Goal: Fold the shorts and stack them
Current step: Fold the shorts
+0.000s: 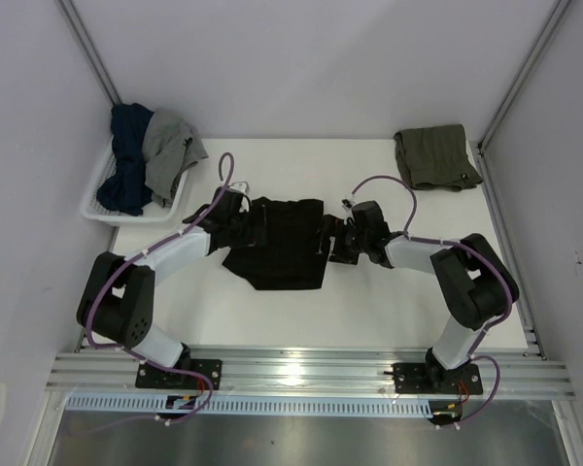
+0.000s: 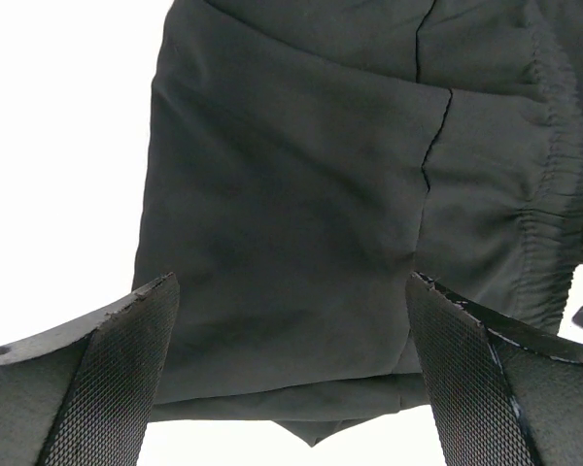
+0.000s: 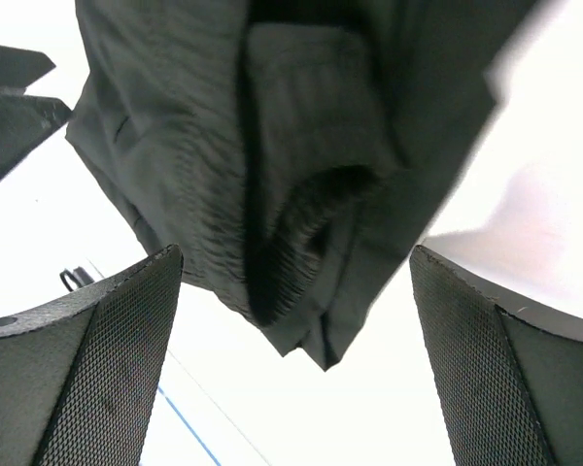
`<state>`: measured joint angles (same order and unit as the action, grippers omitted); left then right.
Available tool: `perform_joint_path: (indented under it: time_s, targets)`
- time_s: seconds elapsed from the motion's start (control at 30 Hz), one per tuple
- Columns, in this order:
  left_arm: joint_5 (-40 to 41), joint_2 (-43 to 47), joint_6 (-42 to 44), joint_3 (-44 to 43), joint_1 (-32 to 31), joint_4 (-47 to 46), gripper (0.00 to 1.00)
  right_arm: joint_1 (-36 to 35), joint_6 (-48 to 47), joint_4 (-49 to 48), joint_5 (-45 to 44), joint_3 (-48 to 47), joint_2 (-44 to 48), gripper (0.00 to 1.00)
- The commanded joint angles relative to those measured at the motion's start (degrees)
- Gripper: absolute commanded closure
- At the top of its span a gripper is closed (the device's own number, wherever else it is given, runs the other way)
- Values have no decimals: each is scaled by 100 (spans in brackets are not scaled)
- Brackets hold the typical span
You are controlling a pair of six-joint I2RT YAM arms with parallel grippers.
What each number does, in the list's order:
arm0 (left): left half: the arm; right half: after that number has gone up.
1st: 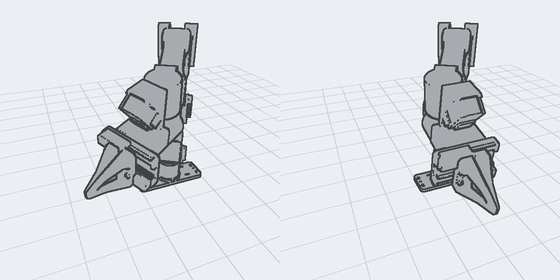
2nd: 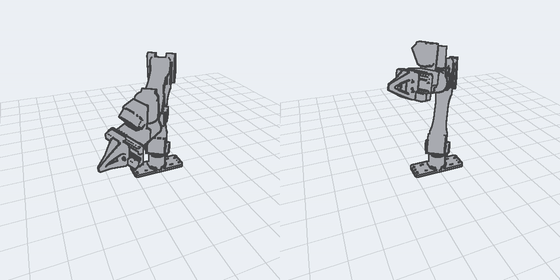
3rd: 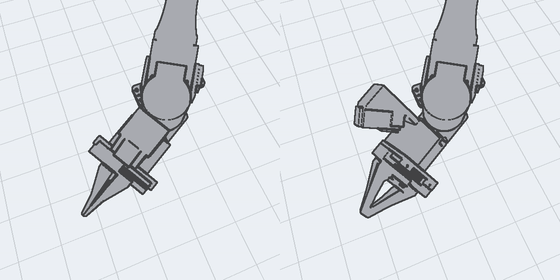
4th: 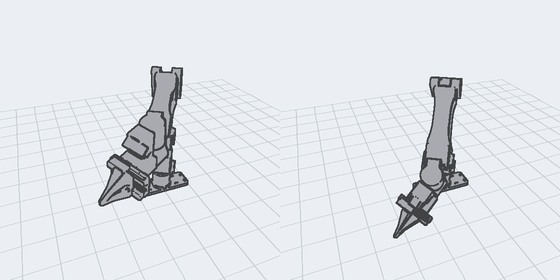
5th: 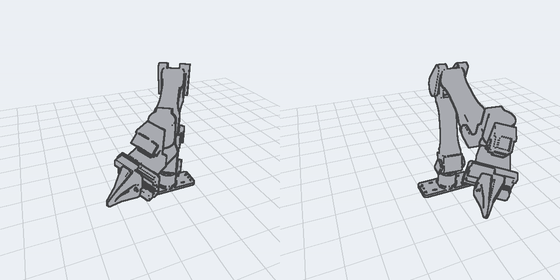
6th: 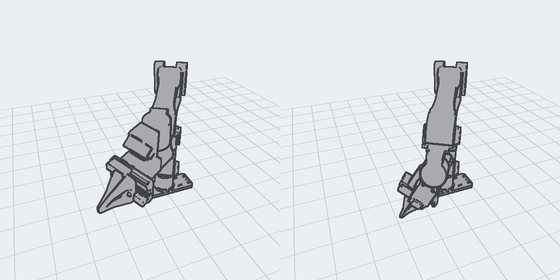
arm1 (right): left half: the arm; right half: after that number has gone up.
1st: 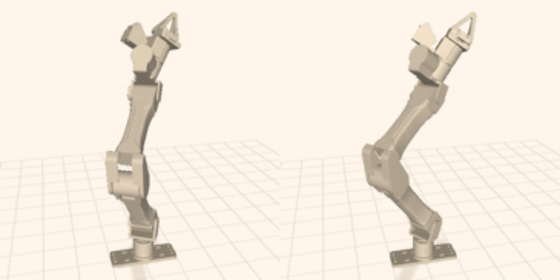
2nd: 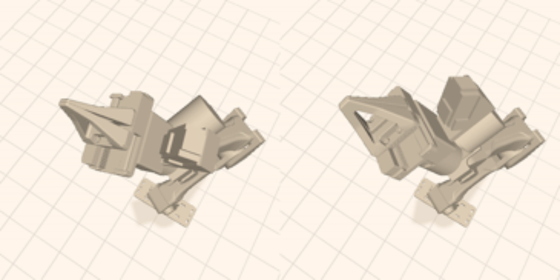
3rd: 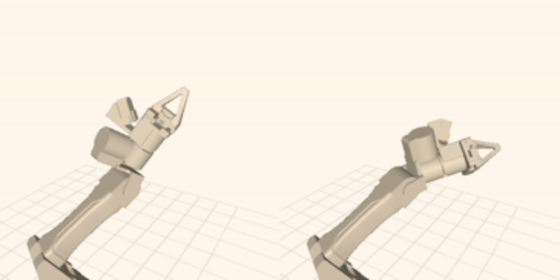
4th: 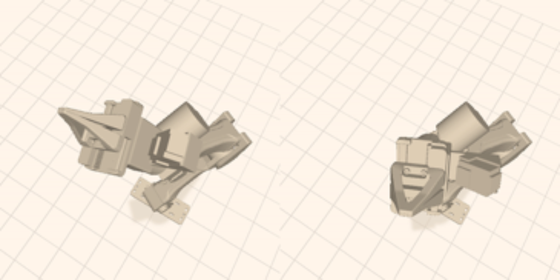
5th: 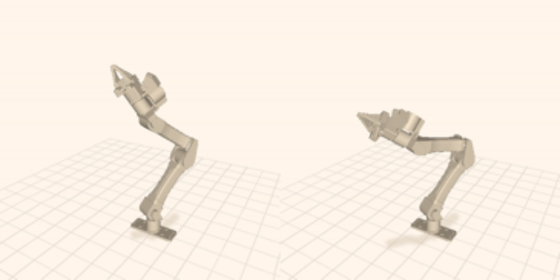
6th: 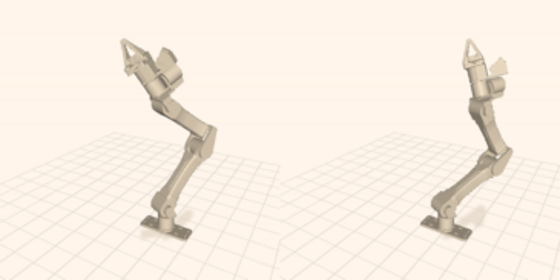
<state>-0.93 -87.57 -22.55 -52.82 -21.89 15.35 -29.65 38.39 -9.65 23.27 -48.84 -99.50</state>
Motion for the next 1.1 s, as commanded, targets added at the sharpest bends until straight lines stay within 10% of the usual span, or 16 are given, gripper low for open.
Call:
perform_joint_path:
  time_s: [0.0,0.83,1.07]
  targets:
    - [453,-15,-75,17,-193,-77,1,196,-130,341,-226,-55,265,0]
    - [1244,-1122,48,-466,-720,222,1,188,538,-2049,855,-99,-1493,0]
    - [1253,-1227,22,-537,-782,214,1,21,705,-2383,750,-64,-1633,32]
